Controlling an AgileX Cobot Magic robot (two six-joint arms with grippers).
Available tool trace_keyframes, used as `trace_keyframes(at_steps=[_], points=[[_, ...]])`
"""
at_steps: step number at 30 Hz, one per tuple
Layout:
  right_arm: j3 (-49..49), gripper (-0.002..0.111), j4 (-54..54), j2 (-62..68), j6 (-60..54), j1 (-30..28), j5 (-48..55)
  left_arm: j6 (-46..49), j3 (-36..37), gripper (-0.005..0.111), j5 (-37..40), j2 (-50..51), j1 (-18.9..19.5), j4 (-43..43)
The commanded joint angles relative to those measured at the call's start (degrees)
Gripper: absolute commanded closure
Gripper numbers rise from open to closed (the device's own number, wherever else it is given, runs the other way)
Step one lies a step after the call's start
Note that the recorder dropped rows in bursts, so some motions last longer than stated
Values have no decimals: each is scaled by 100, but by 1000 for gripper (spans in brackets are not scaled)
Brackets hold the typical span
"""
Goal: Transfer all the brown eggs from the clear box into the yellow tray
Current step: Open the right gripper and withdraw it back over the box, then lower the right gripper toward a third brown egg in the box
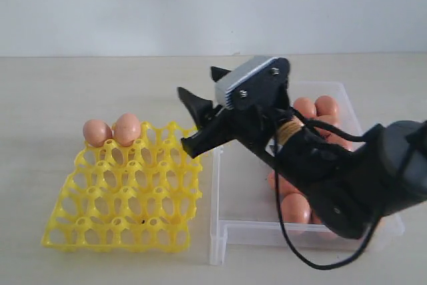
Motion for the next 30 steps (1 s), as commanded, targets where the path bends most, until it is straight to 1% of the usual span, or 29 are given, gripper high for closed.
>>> trace_keyframes(at_steps=[1, 2, 5, 8, 12, 15, 17, 19, 20, 22, 24, 25, 27, 30], points=[[534, 66, 1012, -662, -75, -230, 1243, 29, 24, 103, 23, -16, 12, -16], [517, 72, 1031, -795, -404, -295, 1908, 29, 24, 103, 23, -16, 12, -16], [430, 90, 1021, -1072, -1072, -449, 3213, 29, 24, 103, 23, -16, 12, -16], [304, 108, 957, -1227, -1112, -576, 3965, 29, 24, 103, 23, -16, 12, -16], [169, 108, 912, -1237, -1112, -589, 4389, 29, 24, 103, 12, -16, 12, -16], [-111, 108, 912, -1237, -1068, -645, 5171, 29, 24, 103, 13, -16, 12, -16], [-491, 108, 912, -1237, -966, -785, 6144, 29, 24, 103, 13, -16, 12, -16], [-962, 108, 874, -1237, -966, -949, 7315, 29, 24, 103, 13, -16, 12, -16], [-1161, 105, 821, -1237, -966, -1013, 7771, 29, 24, 103, 13, -16, 12, -16], [-1672, 95, 698, -1237, -966, -1132, 9004, 29, 24, 103, 13, -16, 12, -16], [-2062, 80, 560, -1237, -966, -1158, 9872, 29, 24, 103, 13, -16, 12, -16], [-2230, 73, 472, -1237, -966, -1158, 10244, 29, 24, 103, 13, -16, 12, -16], [-2458, 65, 359, -1237, -966, -1158, 10788, 29, 24, 103, 13, -16, 12, -16], [-2563, 64, 187, -1237, -966, -1158, 11242, 29, 24, 103, 13, -16, 12, -16]])
